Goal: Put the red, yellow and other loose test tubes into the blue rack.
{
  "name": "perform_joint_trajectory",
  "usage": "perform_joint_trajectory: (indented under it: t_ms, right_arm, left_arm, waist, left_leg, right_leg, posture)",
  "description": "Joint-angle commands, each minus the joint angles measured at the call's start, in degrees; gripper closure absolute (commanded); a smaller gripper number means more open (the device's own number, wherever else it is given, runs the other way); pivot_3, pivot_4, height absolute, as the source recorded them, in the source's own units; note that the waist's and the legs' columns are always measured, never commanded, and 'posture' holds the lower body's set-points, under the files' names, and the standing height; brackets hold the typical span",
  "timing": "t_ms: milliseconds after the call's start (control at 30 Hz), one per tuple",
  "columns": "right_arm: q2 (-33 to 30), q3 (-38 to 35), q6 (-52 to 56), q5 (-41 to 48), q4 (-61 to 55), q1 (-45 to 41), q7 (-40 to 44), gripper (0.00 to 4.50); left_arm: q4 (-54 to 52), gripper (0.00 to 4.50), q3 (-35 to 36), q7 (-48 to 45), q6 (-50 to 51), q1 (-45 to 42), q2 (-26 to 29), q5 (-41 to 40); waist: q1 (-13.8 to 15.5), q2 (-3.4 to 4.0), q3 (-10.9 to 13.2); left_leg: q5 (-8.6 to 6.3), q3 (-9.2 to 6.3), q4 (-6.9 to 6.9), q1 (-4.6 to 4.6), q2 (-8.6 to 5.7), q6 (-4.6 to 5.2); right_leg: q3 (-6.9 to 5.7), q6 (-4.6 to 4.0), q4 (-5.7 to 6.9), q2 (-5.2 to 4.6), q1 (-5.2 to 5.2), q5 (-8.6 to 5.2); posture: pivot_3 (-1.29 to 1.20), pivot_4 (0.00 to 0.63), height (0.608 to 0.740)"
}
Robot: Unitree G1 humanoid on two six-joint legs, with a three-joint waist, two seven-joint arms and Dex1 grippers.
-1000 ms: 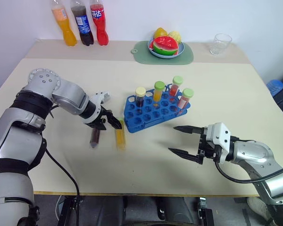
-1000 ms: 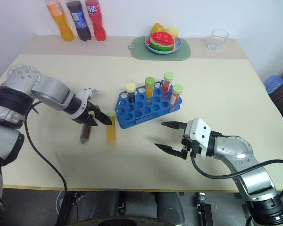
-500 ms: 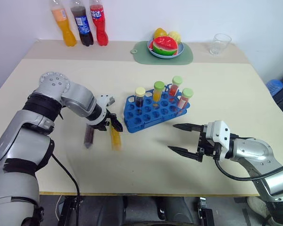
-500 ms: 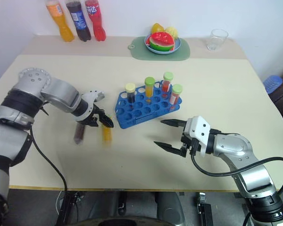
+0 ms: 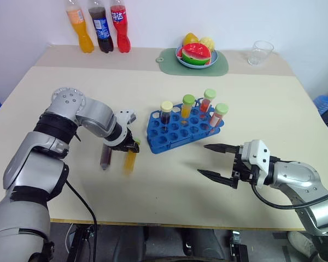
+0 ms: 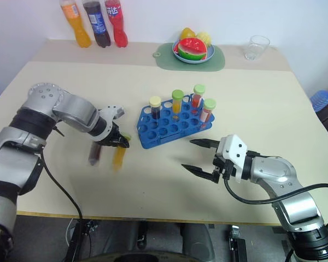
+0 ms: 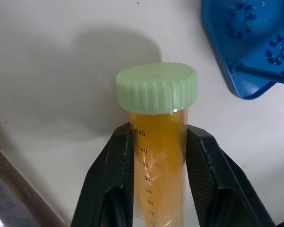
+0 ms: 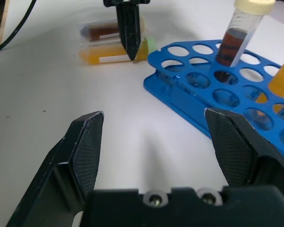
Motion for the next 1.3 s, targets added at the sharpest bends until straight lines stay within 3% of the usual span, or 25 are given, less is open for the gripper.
perform_joint_trajectory:
  t_ms: [33, 100, 267, 400, 500, 567, 667, 800, 1033, 1300]
  right_arm:
    - [-0.26, -1.33, -0.66, 0.47, -0.98, -0.82, -0.06, 0.74]
    - [-0.15, -1.55, -0.82, 0.48, -0.79, -0.83, -0.14, 0.74]
    - [0.14, -2.77, -0.98, 0.73, -0.46, 0.13, -0.57, 0.74]
    - [1.82, -4.0, -0.28, 1.44, -0.67, 1.13, -2.91, 0.74]
    - [3.82, -5.4, 0.44, 1.88, -1.87, 2.8, -5.85, 0.74]
    - [5.04, -6.46, 0.87, 1.81, -3.19, 4.39, -8.17, 0.74]
    - [7.06, -9.12, 1.34, 1.74, -6.25, 8.07, -12.12, 0.74]
    - [7.83, -10.74, 0.98, 0.54, -9.07, 12.04, -14.74, 0.74]
    - [9.22, -12.71, 1.19, -0.37, -13.82, 17.2, -19.25, 0.74]
    - [11.41, -14.12, 1.62, -1.1, -18.25, 24.92, -22.78, 0.74]
  left_arm:
    - [-2.44, 3.64, 1.61, 0.76, -0.63, 1.1, 0.12, 0.04]
    - [-5.23, 3.64, 3.23, -1.75, -0.41, 2.15, 1.44, 0.04]
    - [-26.12, 3.64, 13.83, -17.89, -1.9, 10.45, 9.24, 3.06]
    - [-47.08, 3.64, 24.38, -54.2, -20.22, 22.84, 13.43, 27.32]
    - [-49.42, 3.64, 23.41, -74.42, -32.81, 26.94, 13.96, 40.19]
    - [-48.71, 3.64, 23.1, -82.72, -43.34, 27.97, 10.95, 48.51]
    - [-46.06, 3.64, 19.51, -89.44, -59.01, 27.17, 2.87, 61.81]
    - [-43.87, 3.64, 16.87, -95.31, -66.38, 26.65, -3.64, 69.97]
    - [-33.06, 3.64, 13.93, -96.02, -75.8, 23.58, -14.54, 82.99]
    - [-24.01, 3.64, 13.82, -95.38, -80.1, 22.28, -24.34, 89.59]
  waist:
    - [0.06, 0.0, 0.0]
    - [0.0, 0.0, 0.0]
    - [-0.61, -0.01, 0.02]
    - [-0.41, 0.02, 0.01]
    - [0.07, 0.02, 0.01]
    - [0.31, 0.02, 0.01]
    - [0.92, 0.02, -0.03]
    - [1.34, 0.03, -0.03]
    - [1.39, 0.05, -0.04]
    - [1.39, 0.05, -0.05]
  left_leg:
    - [0.0, 0.0, 0.0, 0.0, 0.0, -0.01]
    - [0.01, 0.0, 0.0, 0.0, 0.0, -0.01]
    - [0.15, 0.03, -0.07, -0.03, 0.04, -0.27]
    - [0.24, 0.11, -0.13, -0.01, 0.04, -0.43]
    - [0.3, 0.15, -0.17, -0.01, 0.04, -0.55]
    - [0.19, 0.13, -0.16, -0.03, 0.04, -0.36]
    - [0.08, 0.14, -0.08, -0.05, 0.03, -0.17]
    - [0.0, 0.18, -0.01, -0.11, 0.03, 0.0]
    - [-0.02, 0.13, 0.02, -0.08, 0.05, 0.04]
    - [-0.05, 0.12, 0.04, -0.1, 0.05, 0.11]
  right_leg:
    - [0.0, 0.0, 0.0, 0.0, 0.0, 0.0]
    - [0.0, 0.0, 0.0, 0.0, 0.01, 0.0]
    - [0.01, 0.0, 0.04, 0.02, -0.1, 0.0]
    - [0.0, -0.18, -0.01, 0.02, -0.11, -0.09]
    - [-0.01, -0.21, -0.05, 0.02, -0.1, -0.09]
    - [-0.01, -0.23, -0.08, 0.01, -0.08, -0.1]
    - [-0.01, -0.25, -0.16, -0.01, -0.01, -0.08]
    - [0.03, -0.25, -0.2, 0.0, -0.02, -0.07]
    - [0.03, -0.21, -0.11, 0.06, -0.04, -0.07]
    - [0.03, -0.15, -0.11, 0.06, -0.03, -0.07]
  posture:
    - [0.0, 0.15, 0.74]
    - [0.0, 0.15, 0.74]
    - [0.0, 0.15, 0.74]
    - [0.0, 0.15, 0.74]
    - [0.0, 0.15, 0.74]
    - [0.0, 0.15, 0.74]
    - [0.0, 0.15, 0.74]
    - [0.0, 0.15, 0.74]
    - [0.0, 0.15, 0.74]
    - [0.0, 0.15, 0.74]
